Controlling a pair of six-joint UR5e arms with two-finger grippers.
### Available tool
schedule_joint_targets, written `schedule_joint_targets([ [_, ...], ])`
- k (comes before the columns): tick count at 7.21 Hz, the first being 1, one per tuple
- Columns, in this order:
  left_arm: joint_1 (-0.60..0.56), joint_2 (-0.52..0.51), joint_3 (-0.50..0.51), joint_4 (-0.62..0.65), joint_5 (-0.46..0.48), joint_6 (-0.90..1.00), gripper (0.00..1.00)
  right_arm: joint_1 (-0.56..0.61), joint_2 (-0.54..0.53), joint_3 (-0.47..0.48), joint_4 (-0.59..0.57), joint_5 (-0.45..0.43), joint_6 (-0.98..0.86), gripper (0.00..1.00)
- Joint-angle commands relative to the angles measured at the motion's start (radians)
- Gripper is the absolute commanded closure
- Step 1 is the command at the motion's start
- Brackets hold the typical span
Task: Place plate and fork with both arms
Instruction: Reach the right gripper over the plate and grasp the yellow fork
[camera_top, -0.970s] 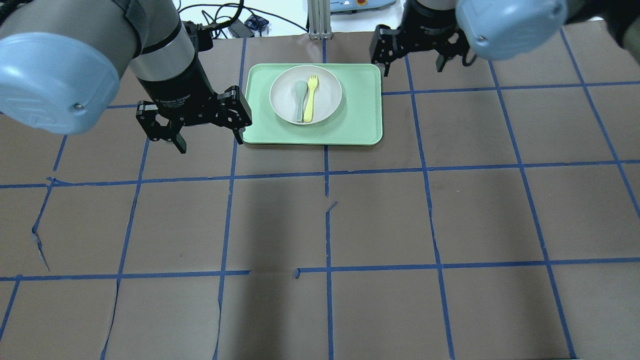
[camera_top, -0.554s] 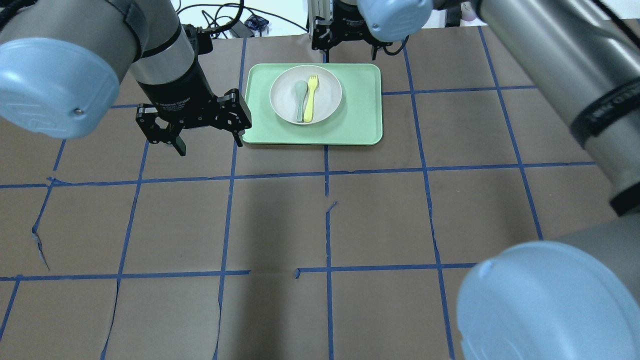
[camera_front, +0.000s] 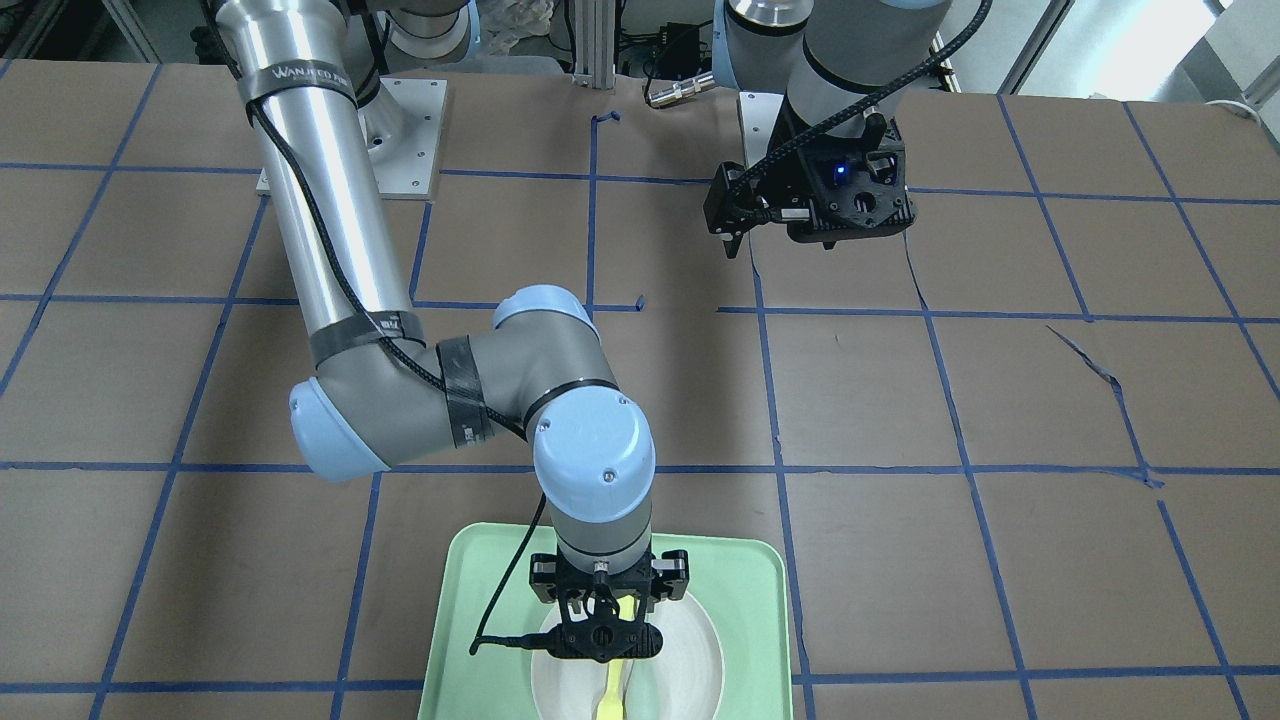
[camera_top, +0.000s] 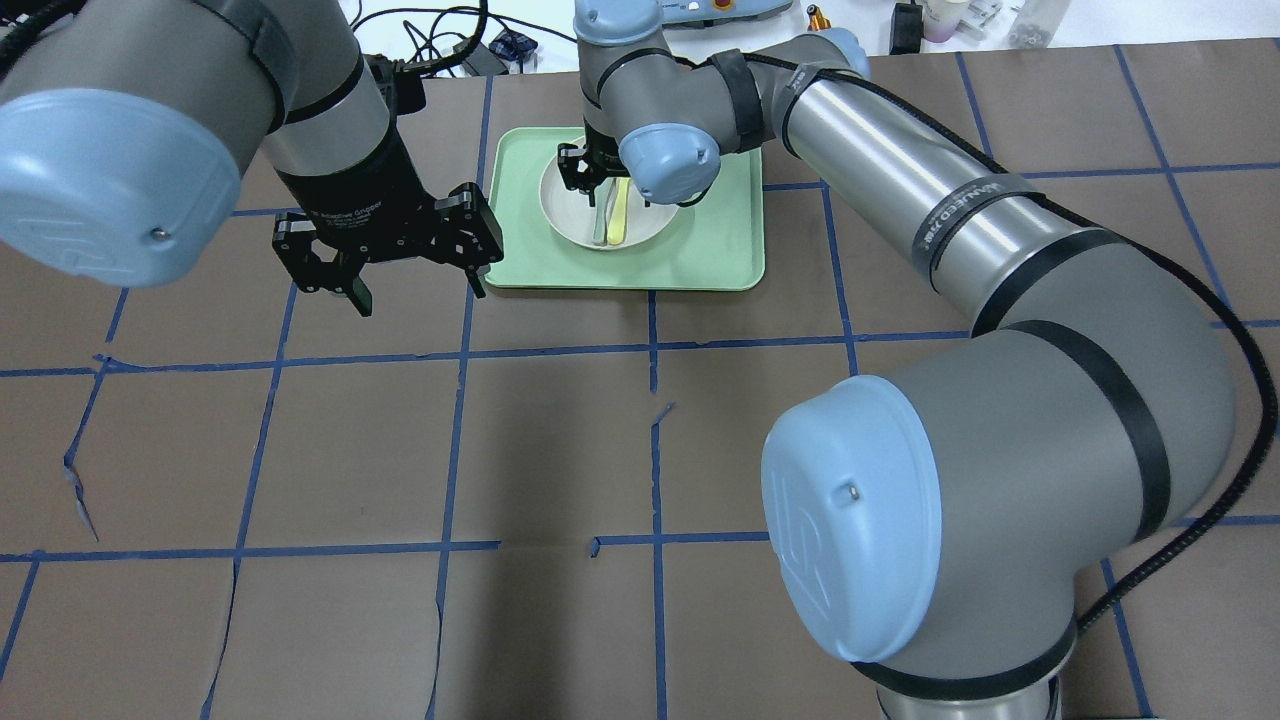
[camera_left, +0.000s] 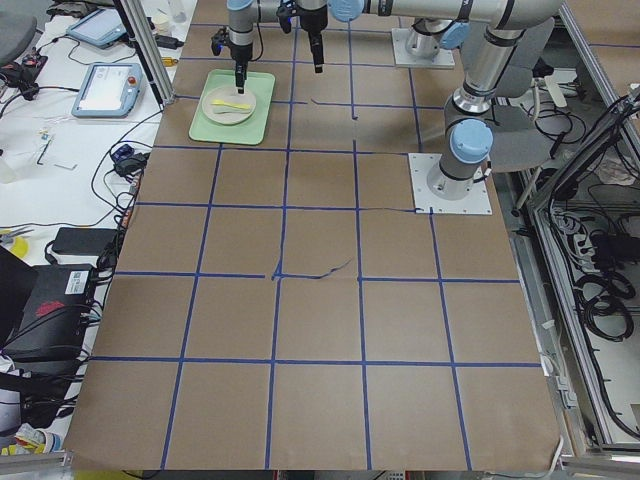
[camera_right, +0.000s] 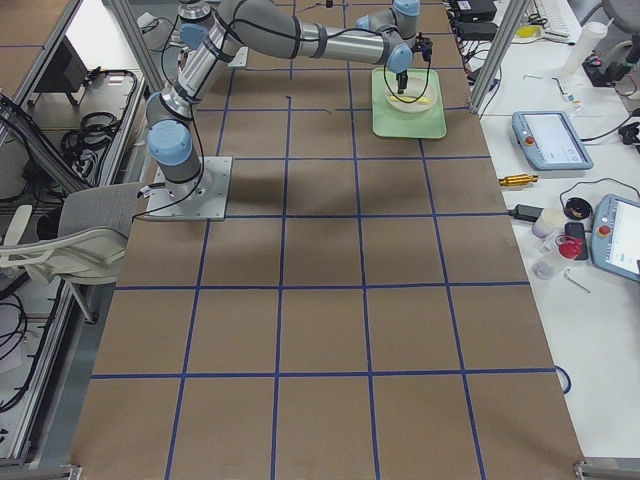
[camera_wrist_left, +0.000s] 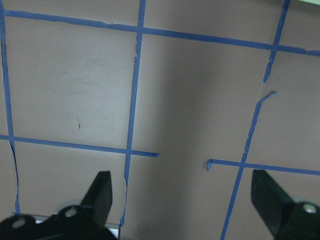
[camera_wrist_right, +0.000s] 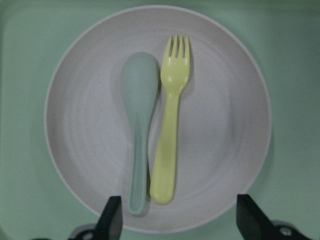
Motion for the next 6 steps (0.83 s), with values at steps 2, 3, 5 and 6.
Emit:
schedule_joint_targets([
  [2, 0.0, -0.001, -0.008, 0.014, 0.0, 0.0, 0.0, 0.001, 0.037, -0.011, -0.014, 0.007, 0.001, 0.39],
  [3, 0.0, -0.001, -0.008, 0.017, 0.0, 0.0, 0.0, 0.0, 0.037, -0.012, -0.015, 0.007, 0.001, 0.39],
  [5, 0.0, -0.002, -0.008, 0.019, 0.0, 0.0, 0.0, 0.0, 0.044, -0.004, -0.063, 0.006, 0.004, 0.42],
  [6, 0.0, -0.002, -0.01, 0.019, 0.0, -0.002, 0.0, -0.003, 0.05, -0.004, -0.067, 0.006, 0.004, 0.42],
])
